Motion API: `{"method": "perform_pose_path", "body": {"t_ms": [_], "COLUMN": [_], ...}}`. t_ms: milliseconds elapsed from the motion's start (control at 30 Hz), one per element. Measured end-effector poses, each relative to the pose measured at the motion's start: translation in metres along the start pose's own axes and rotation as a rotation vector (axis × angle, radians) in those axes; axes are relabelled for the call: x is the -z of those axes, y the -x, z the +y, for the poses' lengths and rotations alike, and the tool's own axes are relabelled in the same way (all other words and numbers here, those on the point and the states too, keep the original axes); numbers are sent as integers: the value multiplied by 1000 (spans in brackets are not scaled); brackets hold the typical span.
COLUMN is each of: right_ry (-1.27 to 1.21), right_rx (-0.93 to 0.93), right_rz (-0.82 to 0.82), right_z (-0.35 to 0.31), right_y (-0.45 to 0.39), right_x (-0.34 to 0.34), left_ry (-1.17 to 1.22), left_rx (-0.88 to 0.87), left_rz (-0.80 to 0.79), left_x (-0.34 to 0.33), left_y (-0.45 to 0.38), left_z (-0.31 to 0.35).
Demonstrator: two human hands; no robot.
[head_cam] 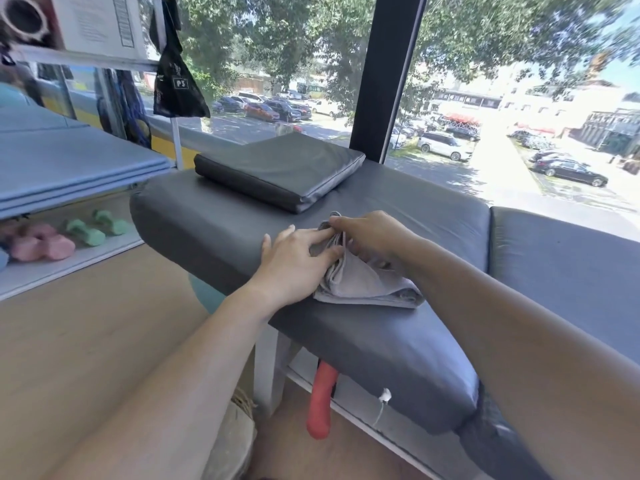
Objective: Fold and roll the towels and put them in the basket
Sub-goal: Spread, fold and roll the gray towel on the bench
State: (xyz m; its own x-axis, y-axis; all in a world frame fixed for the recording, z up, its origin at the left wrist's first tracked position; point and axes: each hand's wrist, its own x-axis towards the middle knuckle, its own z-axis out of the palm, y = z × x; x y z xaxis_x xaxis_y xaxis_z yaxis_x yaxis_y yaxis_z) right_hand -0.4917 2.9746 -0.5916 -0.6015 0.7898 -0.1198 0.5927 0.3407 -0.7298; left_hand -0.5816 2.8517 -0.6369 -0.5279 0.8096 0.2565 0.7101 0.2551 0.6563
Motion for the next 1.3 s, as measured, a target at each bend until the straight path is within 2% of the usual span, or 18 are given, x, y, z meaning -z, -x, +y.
{"method": "perform_pose_path", "body": {"t_ms": [133,267,433,500,567,700,800,933,1067,1167,1233,1300], "right_ry": [-28,-151,-653,-876,-973,-1045,-924,-735,-638,-500,-476,-492], "right_rx": [53,48,21,35,47,9,-95,-209,-175,-140,-124,-110], "right_rz": [63,125,167,109,41,4,62,11,-46,-6,19,50], "right_z": [6,12,14,19,28,56,87,113,119,123,125,127], "right_y": [-2,3,18,19,20,23,16,5,5,7,7,7], "right_x": [-3,-2,14,31,50,91,107,110,115,113,108,104], "left_ry": [15,126,170,132,117,324,369,135,-263,-212,-217,-379], "left_rx": [32,110,131,127,115,176,222,204,-108,-285,-344,-311], "left_rz": [-30,42,111,142,188,268,316,295,408,240,8,-236], "left_x": [-3,-3,-7,-8,-11,-5,14,20,2,-16,-31,-45], "left_y": [-1,0,1,2,0,-8,-13,-8,3,9,8,7], "left_z": [-8,-8,-3,-2,-3,-4,-8,-4,25,52,60,59]}}
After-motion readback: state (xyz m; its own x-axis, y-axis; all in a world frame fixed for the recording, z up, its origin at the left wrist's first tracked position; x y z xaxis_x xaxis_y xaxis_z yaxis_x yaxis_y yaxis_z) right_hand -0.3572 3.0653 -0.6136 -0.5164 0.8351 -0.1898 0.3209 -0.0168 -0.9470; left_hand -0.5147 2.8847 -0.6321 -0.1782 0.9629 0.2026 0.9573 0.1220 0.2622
